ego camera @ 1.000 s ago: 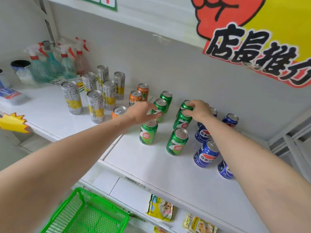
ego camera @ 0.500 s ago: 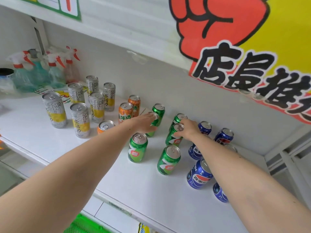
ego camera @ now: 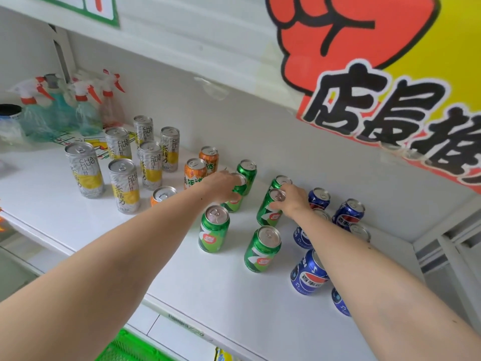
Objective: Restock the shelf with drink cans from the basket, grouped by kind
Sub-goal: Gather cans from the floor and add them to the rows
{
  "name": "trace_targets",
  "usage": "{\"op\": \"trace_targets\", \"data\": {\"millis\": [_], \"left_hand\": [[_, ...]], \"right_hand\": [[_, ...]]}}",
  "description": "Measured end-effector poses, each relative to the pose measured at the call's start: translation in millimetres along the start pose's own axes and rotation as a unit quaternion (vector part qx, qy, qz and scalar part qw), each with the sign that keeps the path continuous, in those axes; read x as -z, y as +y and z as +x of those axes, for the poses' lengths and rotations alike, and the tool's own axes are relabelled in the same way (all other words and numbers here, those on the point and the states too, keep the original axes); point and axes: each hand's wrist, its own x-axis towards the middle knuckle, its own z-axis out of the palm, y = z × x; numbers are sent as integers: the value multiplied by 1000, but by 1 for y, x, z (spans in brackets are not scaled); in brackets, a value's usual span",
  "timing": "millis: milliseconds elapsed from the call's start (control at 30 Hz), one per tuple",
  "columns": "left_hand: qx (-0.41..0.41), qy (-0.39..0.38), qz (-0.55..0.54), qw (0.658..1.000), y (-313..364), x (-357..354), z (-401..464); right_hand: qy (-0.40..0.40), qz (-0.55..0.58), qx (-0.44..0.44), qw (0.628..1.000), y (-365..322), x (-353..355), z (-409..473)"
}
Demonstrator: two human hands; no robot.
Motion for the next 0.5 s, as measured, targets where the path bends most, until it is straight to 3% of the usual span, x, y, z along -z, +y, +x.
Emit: {"op": "trace_targets", "data": {"millis": [200, 367, 500], "left_hand": [[24, 47, -4, 999, 9, -1, 12], [28, 10, 11, 999, 5, -4, 21], [37, 15, 13, 999, 5, -8, 25]], "right_hand": [[-35, -14, 16, 999, 2, 5, 0], [18, 7, 31, 999, 26, 34, -7], [4, -52, -14, 999, 61, 50, -16]]}}
